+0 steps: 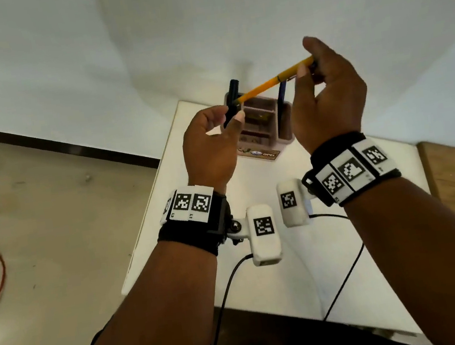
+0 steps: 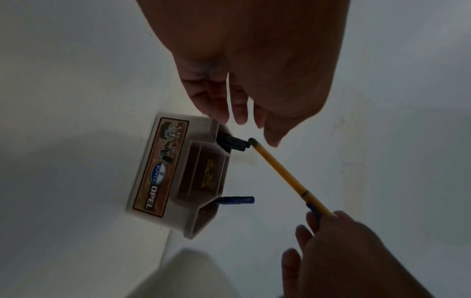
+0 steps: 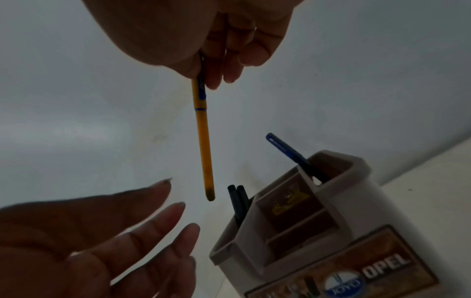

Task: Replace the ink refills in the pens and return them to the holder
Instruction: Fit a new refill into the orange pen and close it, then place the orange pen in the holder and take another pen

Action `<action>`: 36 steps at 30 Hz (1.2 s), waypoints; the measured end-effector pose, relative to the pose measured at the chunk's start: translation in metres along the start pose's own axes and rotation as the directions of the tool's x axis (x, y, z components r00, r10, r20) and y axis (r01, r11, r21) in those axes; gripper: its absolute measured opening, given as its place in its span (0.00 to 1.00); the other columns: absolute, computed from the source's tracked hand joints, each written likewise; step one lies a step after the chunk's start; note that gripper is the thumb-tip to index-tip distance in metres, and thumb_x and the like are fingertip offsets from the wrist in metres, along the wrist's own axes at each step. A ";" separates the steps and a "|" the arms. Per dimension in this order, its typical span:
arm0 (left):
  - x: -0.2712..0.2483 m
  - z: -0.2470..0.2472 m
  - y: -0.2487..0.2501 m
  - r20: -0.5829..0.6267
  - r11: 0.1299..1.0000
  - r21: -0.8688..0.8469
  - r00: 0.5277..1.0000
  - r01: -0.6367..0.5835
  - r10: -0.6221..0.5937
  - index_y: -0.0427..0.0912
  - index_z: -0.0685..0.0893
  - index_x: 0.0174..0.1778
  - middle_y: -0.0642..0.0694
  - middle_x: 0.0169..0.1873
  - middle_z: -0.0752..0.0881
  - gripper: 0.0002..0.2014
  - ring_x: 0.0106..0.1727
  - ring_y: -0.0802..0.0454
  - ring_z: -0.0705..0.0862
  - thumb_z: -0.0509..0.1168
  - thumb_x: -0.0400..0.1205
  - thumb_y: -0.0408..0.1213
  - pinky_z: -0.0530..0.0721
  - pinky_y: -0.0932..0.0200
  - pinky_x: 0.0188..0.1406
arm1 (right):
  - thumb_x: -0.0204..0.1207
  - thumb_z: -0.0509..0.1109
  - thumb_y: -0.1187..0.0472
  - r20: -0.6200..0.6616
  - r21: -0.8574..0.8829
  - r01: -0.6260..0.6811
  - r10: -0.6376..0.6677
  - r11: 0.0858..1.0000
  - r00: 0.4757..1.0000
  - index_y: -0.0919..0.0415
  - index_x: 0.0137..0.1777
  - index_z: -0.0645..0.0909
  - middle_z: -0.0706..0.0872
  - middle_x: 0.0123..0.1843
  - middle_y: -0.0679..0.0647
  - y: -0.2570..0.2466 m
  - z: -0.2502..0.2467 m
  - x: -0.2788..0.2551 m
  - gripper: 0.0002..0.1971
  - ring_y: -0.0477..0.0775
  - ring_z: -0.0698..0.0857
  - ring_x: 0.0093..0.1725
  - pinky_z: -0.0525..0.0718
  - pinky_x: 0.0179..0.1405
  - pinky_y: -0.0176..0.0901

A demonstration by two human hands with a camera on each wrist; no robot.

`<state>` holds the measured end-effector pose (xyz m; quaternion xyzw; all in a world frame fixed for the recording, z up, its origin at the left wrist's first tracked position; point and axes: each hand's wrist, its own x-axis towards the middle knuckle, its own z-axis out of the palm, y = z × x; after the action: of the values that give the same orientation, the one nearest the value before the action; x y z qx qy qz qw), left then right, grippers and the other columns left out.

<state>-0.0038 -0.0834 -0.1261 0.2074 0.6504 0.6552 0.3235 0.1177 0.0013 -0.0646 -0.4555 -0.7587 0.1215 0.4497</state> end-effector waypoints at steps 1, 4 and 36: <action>0.002 -0.001 -0.001 -0.010 0.999 -0.030 1.000 0.023 -0.023 0.51 0.88 0.52 0.55 0.49 0.89 0.14 0.56 0.54 0.87 0.77 0.75 0.51 0.86 0.47 0.56 | 0.84 0.62 0.59 0.013 -0.023 0.038 -0.037 0.999 0.999 0.57 0.73 0.81 0.87 0.55 0.49 -0.002 0.008 0.005 0.19 0.45 0.84 0.51 0.72 0.54 0.18; 0.005 -0.003 -0.003 -0.014 0.995 -0.084 0.998 0.059 -0.061 0.51 0.88 0.51 0.50 0.48 0.90 0.13 0.55 0.48 0.88 0.77 0.74 0.51 0.86 0.44 0.56 | 0.85 0.60 0.61 0.117 -0.109 0.116 -0.103 0.987 0.988 0.57 0.76 0.78 0.83 0.50 0.49 -0.005 0.030 0.015 0.21 0.50 0.83 0.51 0.72 0.53 0.30; 0.007 0.002 -0.006 0.047 0.990 -0.126 0.997 0.062 -0.057 0.37 0.89 0.52 0.55 0.37 0.89 0.09 0.35 0.71 0.86 0.74 0.81 0.39 0.81 0.77 0.35 | 0.79 0.58 0.67 0.264 -0.255 0.083 -0.013 0.964 0.964 0.53 0.73 0.79 0.83 0.59 0.55 0.039 0.040 0.030 0.24 0.51 0.82 0.56 0.69 0.54 0.29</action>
<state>-0.0065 -0.0775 -0.1327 0.1812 0.6061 0.6806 0.3696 0.1035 0.0560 -0.0934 -0.4727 -0.8313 0.0674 0.2845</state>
